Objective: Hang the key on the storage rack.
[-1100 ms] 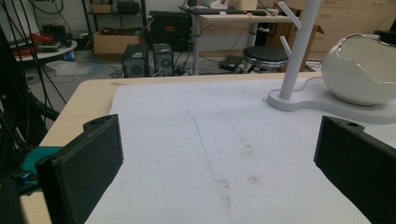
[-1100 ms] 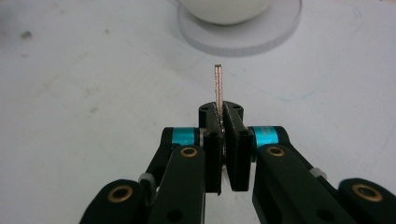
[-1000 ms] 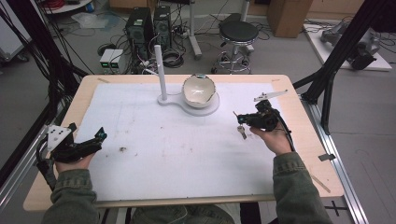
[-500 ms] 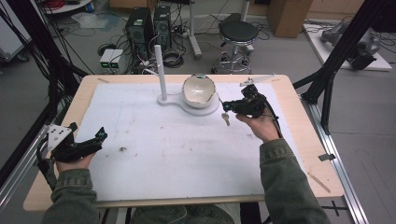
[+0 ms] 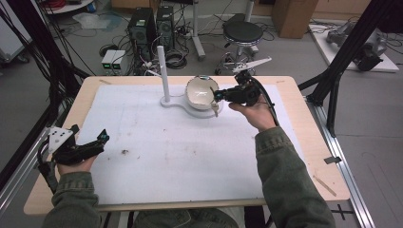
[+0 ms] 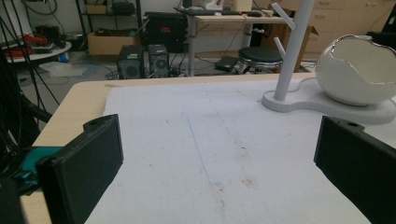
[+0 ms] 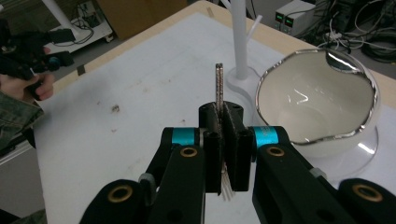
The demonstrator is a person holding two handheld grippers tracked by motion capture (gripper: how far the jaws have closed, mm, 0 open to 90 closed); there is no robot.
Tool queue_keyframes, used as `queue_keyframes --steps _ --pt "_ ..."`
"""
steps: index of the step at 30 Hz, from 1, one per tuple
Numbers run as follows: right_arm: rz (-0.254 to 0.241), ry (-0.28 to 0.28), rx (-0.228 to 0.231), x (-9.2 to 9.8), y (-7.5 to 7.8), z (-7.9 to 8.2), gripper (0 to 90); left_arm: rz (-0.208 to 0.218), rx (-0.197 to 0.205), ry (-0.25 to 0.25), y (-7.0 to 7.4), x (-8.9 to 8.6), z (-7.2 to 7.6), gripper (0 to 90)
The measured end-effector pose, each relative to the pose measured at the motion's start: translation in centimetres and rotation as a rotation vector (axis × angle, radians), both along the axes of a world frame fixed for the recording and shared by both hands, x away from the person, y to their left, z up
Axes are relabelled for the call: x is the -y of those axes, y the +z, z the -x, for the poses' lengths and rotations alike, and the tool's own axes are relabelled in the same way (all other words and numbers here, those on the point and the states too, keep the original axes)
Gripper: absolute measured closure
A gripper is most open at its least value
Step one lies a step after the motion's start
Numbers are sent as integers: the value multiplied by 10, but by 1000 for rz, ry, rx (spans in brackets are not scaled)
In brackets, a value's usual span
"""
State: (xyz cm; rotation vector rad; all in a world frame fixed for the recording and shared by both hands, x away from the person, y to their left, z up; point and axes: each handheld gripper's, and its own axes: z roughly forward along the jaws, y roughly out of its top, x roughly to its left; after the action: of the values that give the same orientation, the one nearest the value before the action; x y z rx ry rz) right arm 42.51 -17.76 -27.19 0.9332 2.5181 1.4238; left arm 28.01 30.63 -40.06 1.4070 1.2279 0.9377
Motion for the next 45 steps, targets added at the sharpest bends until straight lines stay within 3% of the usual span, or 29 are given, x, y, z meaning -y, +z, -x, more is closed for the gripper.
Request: queue_keyframes --steps 8,26,34,45 --pt "3 45 4 -23 11 -11 869 7 -1 -10 0 0 -1 17" --pt "-85 97 -2 -71 35 -44 869 15 4 -27 -1 1 -2 17" --pt "-87 112 2 -88 49 -57 869 18 5 -34 -1 1 -2 17" --pt "-96 130 15 -106 55 -71 869 19 1 -36 -1 2 -2 17"
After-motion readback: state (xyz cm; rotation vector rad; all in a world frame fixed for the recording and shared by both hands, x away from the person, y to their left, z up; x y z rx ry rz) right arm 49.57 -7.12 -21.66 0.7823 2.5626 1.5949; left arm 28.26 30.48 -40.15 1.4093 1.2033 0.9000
